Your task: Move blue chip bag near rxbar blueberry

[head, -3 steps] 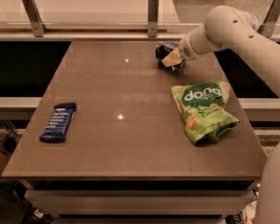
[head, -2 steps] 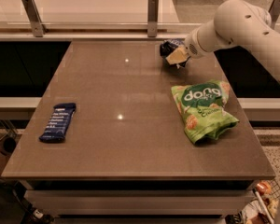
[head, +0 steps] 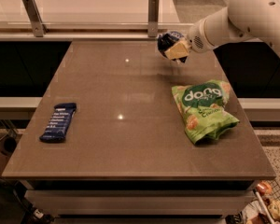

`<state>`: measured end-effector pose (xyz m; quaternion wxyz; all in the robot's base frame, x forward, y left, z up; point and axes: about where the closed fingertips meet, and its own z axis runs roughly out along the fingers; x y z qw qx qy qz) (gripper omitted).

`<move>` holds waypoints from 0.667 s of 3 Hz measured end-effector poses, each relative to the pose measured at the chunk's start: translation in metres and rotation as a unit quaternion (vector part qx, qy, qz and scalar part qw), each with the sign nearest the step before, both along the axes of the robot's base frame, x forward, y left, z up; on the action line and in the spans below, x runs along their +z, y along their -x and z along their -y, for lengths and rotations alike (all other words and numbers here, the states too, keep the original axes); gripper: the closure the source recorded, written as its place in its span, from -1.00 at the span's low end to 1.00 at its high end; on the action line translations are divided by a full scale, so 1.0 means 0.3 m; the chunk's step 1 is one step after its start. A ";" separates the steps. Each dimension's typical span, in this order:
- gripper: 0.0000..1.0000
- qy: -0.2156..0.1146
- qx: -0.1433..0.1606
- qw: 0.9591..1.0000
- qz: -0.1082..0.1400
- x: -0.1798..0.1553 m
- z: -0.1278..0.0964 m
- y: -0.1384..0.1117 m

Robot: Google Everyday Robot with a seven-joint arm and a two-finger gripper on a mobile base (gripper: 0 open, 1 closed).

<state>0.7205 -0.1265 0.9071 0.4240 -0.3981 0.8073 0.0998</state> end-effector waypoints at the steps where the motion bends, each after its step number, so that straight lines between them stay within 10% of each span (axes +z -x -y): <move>1: 1.00 -0.008 0.052 0.999 -0.007 0.044 -0.113 0.075; 2: 1.00 -0.004 0.102 0.995 -0.021 0.061 -0.229 0.175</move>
Offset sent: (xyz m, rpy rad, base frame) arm -0.0994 0.1137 0.0256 -0.0087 0.0819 0.3426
